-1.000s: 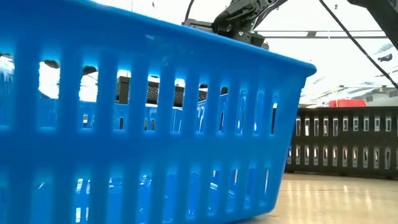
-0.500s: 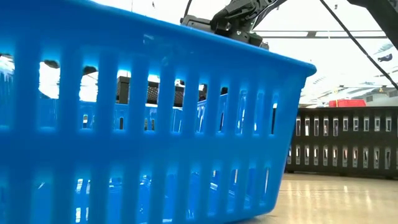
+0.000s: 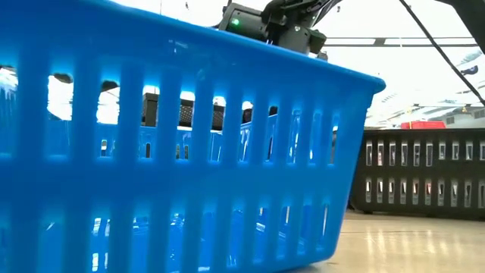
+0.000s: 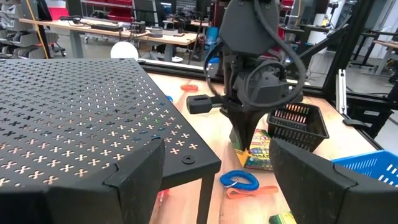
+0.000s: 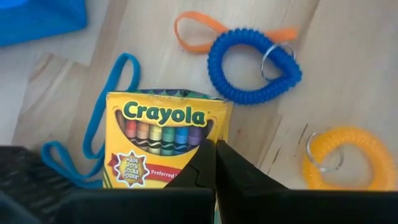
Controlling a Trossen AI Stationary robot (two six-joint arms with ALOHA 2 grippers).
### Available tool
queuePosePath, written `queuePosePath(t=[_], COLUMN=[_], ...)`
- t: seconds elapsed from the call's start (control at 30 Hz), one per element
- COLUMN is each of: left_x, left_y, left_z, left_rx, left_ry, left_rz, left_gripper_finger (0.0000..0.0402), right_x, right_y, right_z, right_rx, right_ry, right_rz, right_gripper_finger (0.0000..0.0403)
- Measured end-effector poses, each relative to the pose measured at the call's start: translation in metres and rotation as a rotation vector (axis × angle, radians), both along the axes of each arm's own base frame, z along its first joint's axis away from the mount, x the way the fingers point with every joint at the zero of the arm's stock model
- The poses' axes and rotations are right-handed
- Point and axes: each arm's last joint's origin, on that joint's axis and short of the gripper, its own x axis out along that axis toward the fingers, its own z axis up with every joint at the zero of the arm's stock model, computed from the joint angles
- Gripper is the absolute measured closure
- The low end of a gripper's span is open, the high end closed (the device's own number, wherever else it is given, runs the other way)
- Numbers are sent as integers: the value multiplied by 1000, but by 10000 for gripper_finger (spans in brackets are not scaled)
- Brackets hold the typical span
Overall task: Pick & Place Office Desk Supplies
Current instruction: Put the yellow crayon box into the blue bin
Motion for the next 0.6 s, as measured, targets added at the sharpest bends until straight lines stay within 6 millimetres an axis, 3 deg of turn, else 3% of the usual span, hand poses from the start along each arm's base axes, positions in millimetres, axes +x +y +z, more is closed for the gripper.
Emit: queuePosePath(t=[0.27, 0.6], left_x=[0, 0], left_y=[0, 0], left_z=[0, 0], left_rx=[1, -1], left_ry=[1, -1], left_rz=[0, -1], left_gripper_finger=[109, 109], right_x=[4, 4], right_y=[6, 15], right_z=[2, 24], right_rx=[-11, -43], right_ry=[-51, -152], right_rz=[16, 20], right_gripper_finger=[403, 403])
